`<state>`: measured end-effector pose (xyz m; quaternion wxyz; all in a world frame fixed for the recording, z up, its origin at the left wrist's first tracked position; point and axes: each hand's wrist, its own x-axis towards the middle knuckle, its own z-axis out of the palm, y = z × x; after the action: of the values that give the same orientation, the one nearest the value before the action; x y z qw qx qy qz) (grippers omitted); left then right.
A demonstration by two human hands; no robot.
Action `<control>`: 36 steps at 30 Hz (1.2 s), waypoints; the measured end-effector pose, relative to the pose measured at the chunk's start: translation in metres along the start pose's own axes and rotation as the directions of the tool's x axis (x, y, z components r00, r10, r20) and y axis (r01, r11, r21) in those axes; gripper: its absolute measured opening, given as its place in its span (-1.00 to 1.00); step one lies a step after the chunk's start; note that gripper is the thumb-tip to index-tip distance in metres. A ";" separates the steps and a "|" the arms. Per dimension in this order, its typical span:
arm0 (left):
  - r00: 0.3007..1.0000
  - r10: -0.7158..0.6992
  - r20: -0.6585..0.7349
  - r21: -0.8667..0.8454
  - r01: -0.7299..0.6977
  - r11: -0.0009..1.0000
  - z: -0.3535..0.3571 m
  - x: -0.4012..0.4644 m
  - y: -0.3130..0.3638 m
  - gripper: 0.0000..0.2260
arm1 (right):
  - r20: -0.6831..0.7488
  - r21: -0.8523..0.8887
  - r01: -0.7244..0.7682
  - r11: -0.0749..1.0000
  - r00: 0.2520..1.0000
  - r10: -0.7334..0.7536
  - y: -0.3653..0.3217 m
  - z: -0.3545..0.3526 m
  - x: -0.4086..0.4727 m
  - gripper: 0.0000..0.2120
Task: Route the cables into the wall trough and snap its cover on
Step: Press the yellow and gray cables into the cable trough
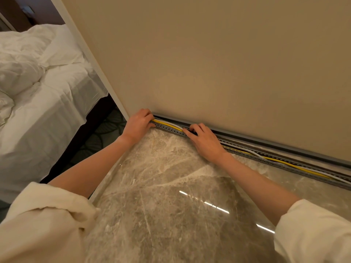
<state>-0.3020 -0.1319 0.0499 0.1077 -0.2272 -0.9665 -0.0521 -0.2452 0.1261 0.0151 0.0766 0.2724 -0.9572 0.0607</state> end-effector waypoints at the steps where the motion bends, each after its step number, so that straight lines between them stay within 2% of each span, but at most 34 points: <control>1: 1.000 0.013 -0.003 0.008 -0.013 1.000 0.000 -0.001 0.000 -0.84 | -0.002 0.000 -0.001 1.000 1.000 0.001 0.000 -0.001 0.001 -0.45; 7: 0.999 0.037 -0.038 0.035 -0.035 0.999 -0.002 -0.002 0.003 -0.87 | -0.019 0.017 -0.009 1.000 1.000 0.009 -0.001 0.000 0.002 -0.44; 15: 0.989 -0.120 -0.090 0.010 0.122 0.993 0.008 -0.006 0.008 -0.86 | -0.051 0.033 -0.020 0.999 0.998 0.021 -0.002 0.002 0.001 -0.45; 22: 0.987 -0.121 -0.108 0.043 0.126 0.991 0.013 -0.009 0.009 -0.83 | -0.048 0.102 -0.065 0.993 0.996 0.070 -0.003 0.005 0.002 -0.45; 28: 0.976 -0.166 -0.140 -0.047 0.160 0.986 0.019 -0.012 0.011 -0.83 | -0.048 0.248 -0.131 0.960 0.988 0.148 -0.004 0.007 0.004 -0.54; 36: 0.990 -0.089 -0.108 -0.036 0.085 0.996 0.016 -0.008 0.007 -0.87 | -0.028 0.282 -0.177 0.943 0.981 0.193 -0.008 0.006 0.008 -0.56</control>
<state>-0.2946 -0.1270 0.0331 0.1544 -0.1833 -0.9672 -0.0844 -0.2482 0.1149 0.0111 0.0581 0.1876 -0.9580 0.2090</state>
